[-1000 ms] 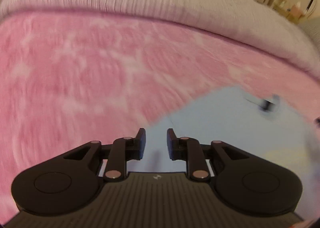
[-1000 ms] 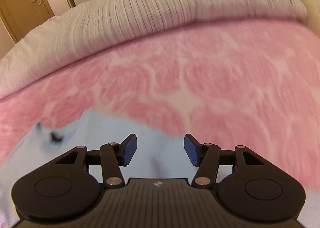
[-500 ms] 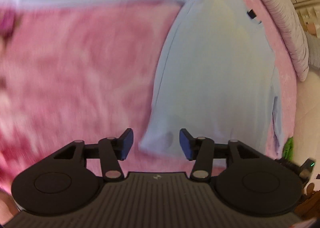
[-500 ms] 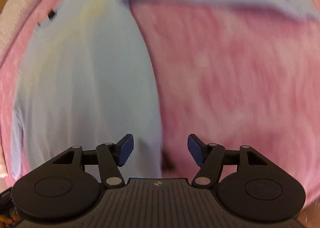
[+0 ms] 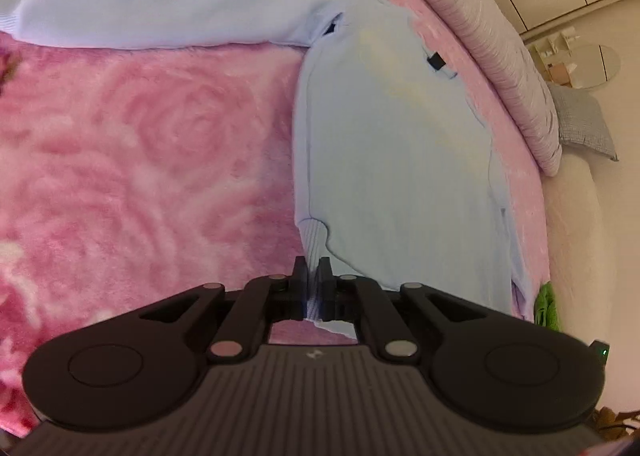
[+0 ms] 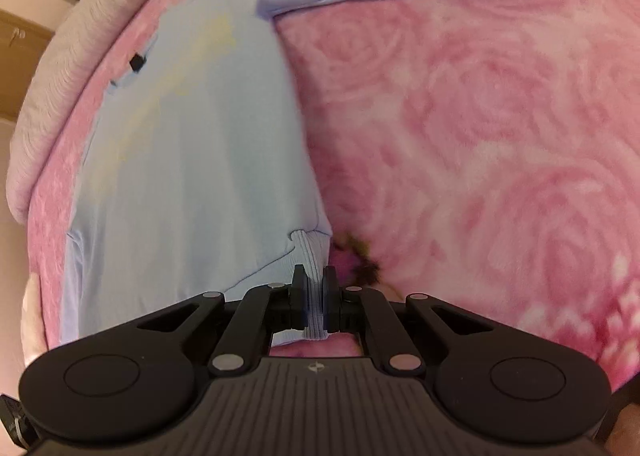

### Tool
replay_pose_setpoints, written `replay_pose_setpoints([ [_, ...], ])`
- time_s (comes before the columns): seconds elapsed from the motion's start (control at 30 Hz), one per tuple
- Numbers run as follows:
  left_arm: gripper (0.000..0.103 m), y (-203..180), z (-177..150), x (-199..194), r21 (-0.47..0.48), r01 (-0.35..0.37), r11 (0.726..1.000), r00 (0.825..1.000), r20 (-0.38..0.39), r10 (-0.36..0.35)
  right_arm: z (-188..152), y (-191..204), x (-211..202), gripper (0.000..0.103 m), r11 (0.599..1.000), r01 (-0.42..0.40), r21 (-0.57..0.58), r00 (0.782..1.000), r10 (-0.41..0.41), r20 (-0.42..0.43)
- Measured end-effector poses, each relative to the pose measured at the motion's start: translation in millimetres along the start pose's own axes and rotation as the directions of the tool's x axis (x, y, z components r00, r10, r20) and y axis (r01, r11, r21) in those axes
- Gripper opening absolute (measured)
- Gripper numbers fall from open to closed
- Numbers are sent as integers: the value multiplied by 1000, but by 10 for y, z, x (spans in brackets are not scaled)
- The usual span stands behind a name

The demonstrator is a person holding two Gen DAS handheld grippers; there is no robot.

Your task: Fold clothes

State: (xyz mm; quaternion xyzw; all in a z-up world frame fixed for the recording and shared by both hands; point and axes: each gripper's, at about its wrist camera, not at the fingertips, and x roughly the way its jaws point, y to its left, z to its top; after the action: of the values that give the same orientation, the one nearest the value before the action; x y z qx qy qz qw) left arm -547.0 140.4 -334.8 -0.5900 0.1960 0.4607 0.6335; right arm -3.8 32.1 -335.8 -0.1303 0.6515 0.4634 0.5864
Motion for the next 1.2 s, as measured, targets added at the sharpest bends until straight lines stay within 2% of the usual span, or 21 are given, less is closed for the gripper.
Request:
replay_pose_setpoints([
  [0.07,9,25,-136,148,62,-126,990,991,-41,129,-62,-73,110,5,999,50,11,998,-50,-27],
  [0.1,11,14,-156,172,69,-164,984,985,-39,167,-82,-60,172,11,997,82,6,996,-81,-41],
  [0.13,11,-19,-160,119,55,-177,983,984,-7,178,-78,-7,157,12,994,111,-12,993,-111,-26],
  [0.2,12,-147,-181,-72,42,-240,970,967,100,235,-63,199,26,40,978,188,-84,982,-185,39],
  [0.27,13,-317,-222,-239,70,-274,959,947,191,257,-105,456,-136,42,932,294,-212,950,-259,175],
  [0.3,16,-413,-240,-247,102,-268,958,947,213,242,-128,545,-132,42,920,290,-262,949,-241,201],
  [0.33,24,-506,-256,-218,138,-251,958,950,224,216,-151,635,-128,42,906,287,-312,948,-222,227],
  [0.37,27,-587,-311,-148,170,-232,958,956,222,192,-170,714,-101,41,891,280,-357,949,-201,242],
  [0.43,27,-682,-437,80,211,-218,953,963,203,175,-206,787,71,38,876,244,-416,962,-163,219],
  [0.53,24,-643,-631,340,166,-242,956,968,107,227,-489,634,197,38,836,264,-481,963,-202,178],
  [0.6,22,-660,-820,238,143,-278,950,959,91,267,-618,551,136,38,825,268,-498,963,-219,155],
  [0.67,23,-698,-1007,94,107,-322,941,947,19,322,-700,465,47,40,838,267,-477,962,-259,84],
  [0.73,24,-781,-1199,-125,78,-347,935,937,3,348,-751,378,-83,40,863,264,-431,955,-296,-8],
  [0.77,25,-866,-1293,-284,71,-347,935,938,8,347,-773,343,-236,40,876,251,-412,959,-283,-16],
  [0.83,27,-1090,-1425,-557,71,-343,937,939,27,342,-807,338,-542,48,888,230,-399,967,-256,-10],
  [0.87,28,-1231,-1481,-690,76,-344,936,939,37,342,-819,386,-716,57,884,227,-408,969,-246,8],
  [0.97,34,-1698,-1528,-986,108,-349,931,936,79,342,-811,583,-1215,63,869,210,-448,977,-198,73],
  [1.0,37,-1848,-1526,-1114,121,-350,929,934,112,338,-761,665,-1354,71,866,201,-457,980,-178,94],
  [1.03,43,-1955,-1492,-1186,132,-351,927,933,138,333,-747,733,-1513,74,864,196,-464,980,-161,116],
  [1.2,46,-2445,-1595,-1648,177,-346,921,924,234,302,-740,936,-2124,85,854,184,-487,976,-99,196],
])
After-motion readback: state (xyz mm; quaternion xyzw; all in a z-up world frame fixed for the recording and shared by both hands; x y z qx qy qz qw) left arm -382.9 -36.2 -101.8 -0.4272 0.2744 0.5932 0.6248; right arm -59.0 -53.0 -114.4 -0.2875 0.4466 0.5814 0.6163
